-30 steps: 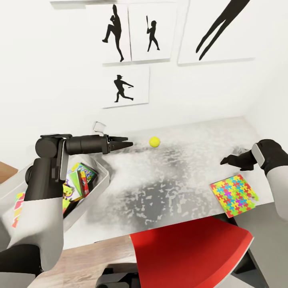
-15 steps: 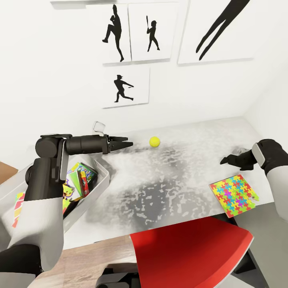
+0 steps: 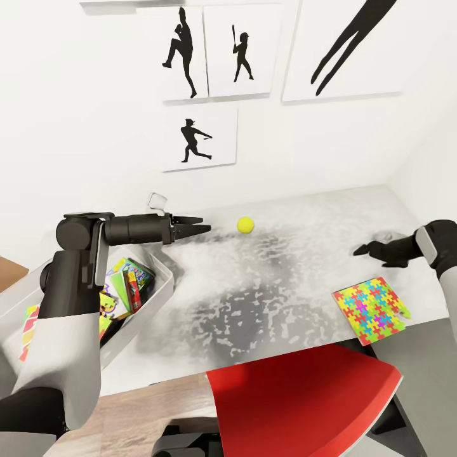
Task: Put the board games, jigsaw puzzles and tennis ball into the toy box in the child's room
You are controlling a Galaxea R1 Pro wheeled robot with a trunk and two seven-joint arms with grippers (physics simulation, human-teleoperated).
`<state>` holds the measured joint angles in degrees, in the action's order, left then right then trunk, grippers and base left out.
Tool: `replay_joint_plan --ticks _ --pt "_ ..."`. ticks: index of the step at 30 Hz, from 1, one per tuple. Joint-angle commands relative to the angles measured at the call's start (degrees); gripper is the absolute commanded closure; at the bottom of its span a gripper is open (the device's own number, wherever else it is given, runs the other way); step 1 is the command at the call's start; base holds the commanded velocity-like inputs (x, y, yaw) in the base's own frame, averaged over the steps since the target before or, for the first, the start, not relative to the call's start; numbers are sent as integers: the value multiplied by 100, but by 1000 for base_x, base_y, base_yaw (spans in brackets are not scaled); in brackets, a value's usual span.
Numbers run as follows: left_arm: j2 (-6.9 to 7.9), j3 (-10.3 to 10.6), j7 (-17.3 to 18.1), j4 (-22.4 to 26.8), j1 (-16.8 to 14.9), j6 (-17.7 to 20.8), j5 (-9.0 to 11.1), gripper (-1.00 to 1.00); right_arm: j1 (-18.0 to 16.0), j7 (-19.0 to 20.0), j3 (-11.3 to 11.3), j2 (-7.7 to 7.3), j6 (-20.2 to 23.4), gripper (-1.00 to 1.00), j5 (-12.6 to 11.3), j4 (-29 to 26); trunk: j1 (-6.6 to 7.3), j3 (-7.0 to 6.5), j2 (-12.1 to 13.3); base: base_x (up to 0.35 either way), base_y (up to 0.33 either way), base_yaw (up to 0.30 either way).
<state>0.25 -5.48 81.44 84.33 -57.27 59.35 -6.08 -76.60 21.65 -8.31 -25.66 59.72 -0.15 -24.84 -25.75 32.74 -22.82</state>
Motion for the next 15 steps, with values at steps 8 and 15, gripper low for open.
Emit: replay_joint_plan --ticks 8,15 --pt "-6 -6 56 5 -9 59 -57 -100 2 437 -22 -283 28 -100 -13 -140 -3 8 -9 0 0 0" --pt "-7 -6 58 5 -12 59 -53 -100 6 788 -17 -500 28 -100 6 -176 -3 8 -9 0 0 0"
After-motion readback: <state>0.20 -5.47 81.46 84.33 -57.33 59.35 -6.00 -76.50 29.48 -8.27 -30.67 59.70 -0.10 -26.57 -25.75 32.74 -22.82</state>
